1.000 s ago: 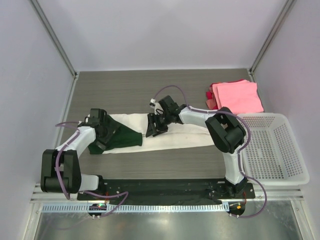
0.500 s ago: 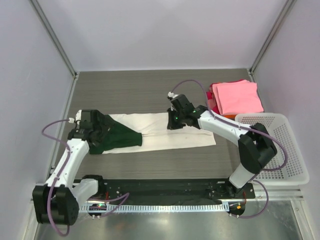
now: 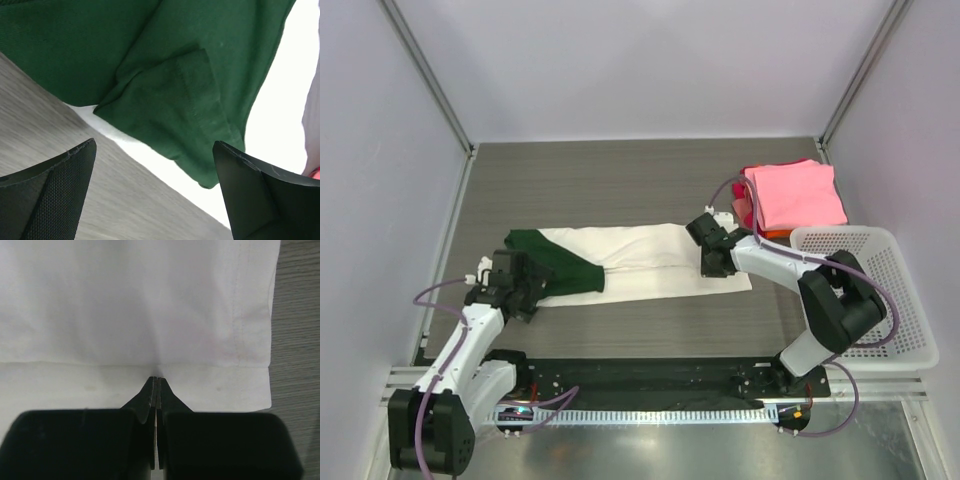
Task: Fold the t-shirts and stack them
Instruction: Fold the tshirt
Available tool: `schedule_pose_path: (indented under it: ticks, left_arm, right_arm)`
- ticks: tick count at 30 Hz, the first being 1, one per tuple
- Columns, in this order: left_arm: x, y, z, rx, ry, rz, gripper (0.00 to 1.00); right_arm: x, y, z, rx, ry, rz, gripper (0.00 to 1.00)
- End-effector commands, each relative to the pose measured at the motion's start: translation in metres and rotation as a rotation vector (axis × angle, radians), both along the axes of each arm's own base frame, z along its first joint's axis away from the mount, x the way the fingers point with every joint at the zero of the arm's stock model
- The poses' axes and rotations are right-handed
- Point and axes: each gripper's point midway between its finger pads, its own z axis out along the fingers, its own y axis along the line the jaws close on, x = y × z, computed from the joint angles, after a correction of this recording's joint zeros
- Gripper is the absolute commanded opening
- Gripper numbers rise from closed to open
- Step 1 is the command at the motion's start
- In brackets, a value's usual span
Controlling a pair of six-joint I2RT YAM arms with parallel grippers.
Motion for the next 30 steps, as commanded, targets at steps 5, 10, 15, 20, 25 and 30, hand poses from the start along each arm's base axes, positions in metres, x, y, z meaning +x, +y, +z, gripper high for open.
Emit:
schedule_pose_path:
  ticks: [5, 10, 15, 20, 25, 30]
  left_arm:
    - [0.019, 0.003, -0.011, -0.028, -0.049, 0.102, 1.00]
    - [0.036, 0.008, -0.028, -0.008, -0.048, 0.137, 1.00]
    - [0.077, 0.015, -0.019, 0.027, -0.143, 0.171, 0.99]
    - [0.145, 0.011, -0.015, 0.062, -0.126, 0.137, 0.99]
    - [0.271, -0.017, 0.020, 0.021, -0.239, 0.032, 1.00]
    - [0.373, -0.070, -0.003, -0.043, -0.237, -0.116, 0.99]
  right_arm:
    - [0.010, -0.010, -0.022, -0.065, -0.002, -0.090, 0.01]
    - [0.001, -0.005, -0.034, -0.038, 0.042, -0.078, 0.01]
    - [-0.024, 0.007, -0.042, 0.003, 0.094, -0.029, 0.01]
    - [-0.077, 0.058, -0.048, 0.032, 0.146, 0.120, 0.01]
    - [-0.135, 0.153, -0.042, 0.156, 0.172, 0.303, 0.01]
    - [-0.139, 0.242, 0.020, 0.400, 0.070, 0.422, 0.16]
